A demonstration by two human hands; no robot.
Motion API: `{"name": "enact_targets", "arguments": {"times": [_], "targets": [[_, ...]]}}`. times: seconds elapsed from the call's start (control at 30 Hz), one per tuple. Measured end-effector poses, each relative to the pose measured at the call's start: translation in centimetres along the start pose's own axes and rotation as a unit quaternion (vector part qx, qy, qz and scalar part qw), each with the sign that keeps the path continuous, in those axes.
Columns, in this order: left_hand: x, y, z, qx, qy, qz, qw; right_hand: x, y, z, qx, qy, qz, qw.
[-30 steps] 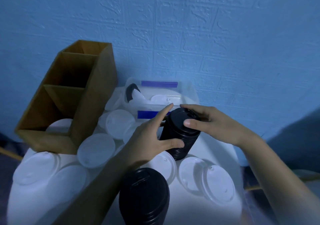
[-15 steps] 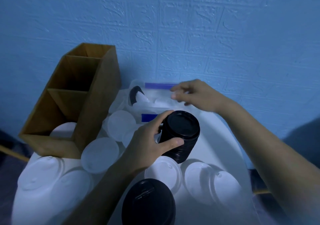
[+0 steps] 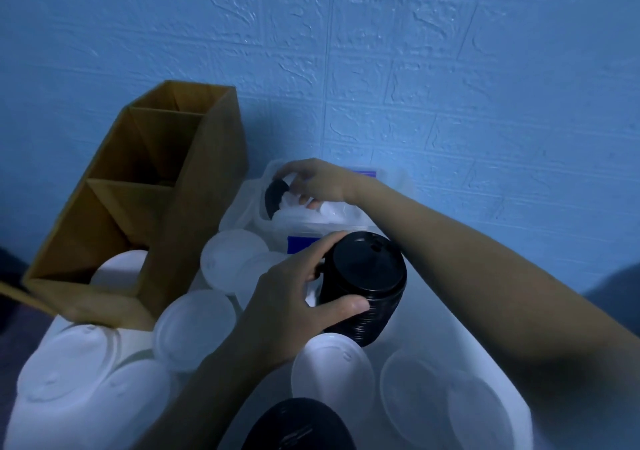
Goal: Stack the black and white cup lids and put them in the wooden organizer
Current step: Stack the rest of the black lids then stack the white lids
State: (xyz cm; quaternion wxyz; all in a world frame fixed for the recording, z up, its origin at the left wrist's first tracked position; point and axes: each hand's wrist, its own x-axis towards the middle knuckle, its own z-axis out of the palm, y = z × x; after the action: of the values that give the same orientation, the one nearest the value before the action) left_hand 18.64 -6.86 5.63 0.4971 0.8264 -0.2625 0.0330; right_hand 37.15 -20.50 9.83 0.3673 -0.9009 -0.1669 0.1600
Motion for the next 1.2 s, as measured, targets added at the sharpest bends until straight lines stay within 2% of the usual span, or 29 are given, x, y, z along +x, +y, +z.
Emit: {"name": "enact_targets", "arguments": {"times": [0.13, 0.23, 0.4, 0.57, 0.67, 0.77, 0.87, 1.0, 1.07, 1.2], "targets": [[0.0, -0.1, -0.1, -0.001, 0.001, 0.002, 1.0, -0.3, 0.6, -0.2, -0.002, 0.029, 0.004, 1.0], [-0.1, -0.1, -0.1, 0.001, 0.002, 0.002, 1.0, -0.7, 1.5, -0.8, 0.037, 0.074, 0.022, 0.996], [-0.1, 0.0, 0.0, 0.0, 0.0, -0.001, 1.0, -2.6, 2.7, -2.6, 0.093, 0.076, 0.026, 0.992], [-0.1, -0.1, 0.0, 0.002, 0.002, -0.001, 1.0, -5.7, 3.1, -4.7, 0.252, 0.151, -0.007, 0.956], [0.0, -0.1, 0.2, -0.005, 0.003, 0.002, 1.0, -8.3, 3.1, -5.6, 0.366, 0.152, -0.015, 0.918], [0.0, -0.1, 0.2, -0.013, -0.003, -0.005, 1.0, -11.6, 2.5, -5.5, 0.434, 0.134, -0.031, 0.891], [-0.1, 0.0, 0.1, -0.014, -0.006, -0.01, 1.0, -15.2, 1.9, -4.6, 0.461, 0.116, -0.041, 0.879], [-0.1, 0.1, 0.1, -0.01, 0.002, -0.014, 1.0, -18.0, 2.0, -3.2, 0.448, 0.097, -0.014, 0.888], [-0.1, 0.2, 0.2, -0.016, 0.005, -0.017, 1.0, -18.0, 2.3, -2.6, 0.455, 0.113, 0.004, 0.883], [-0.2, 0.2, 0.4, -0.027, -0.002, -0.023, 0.999, -15.9, 2.8, -2.8, 0.504, 0.178, 0.046, 0.844]]}}
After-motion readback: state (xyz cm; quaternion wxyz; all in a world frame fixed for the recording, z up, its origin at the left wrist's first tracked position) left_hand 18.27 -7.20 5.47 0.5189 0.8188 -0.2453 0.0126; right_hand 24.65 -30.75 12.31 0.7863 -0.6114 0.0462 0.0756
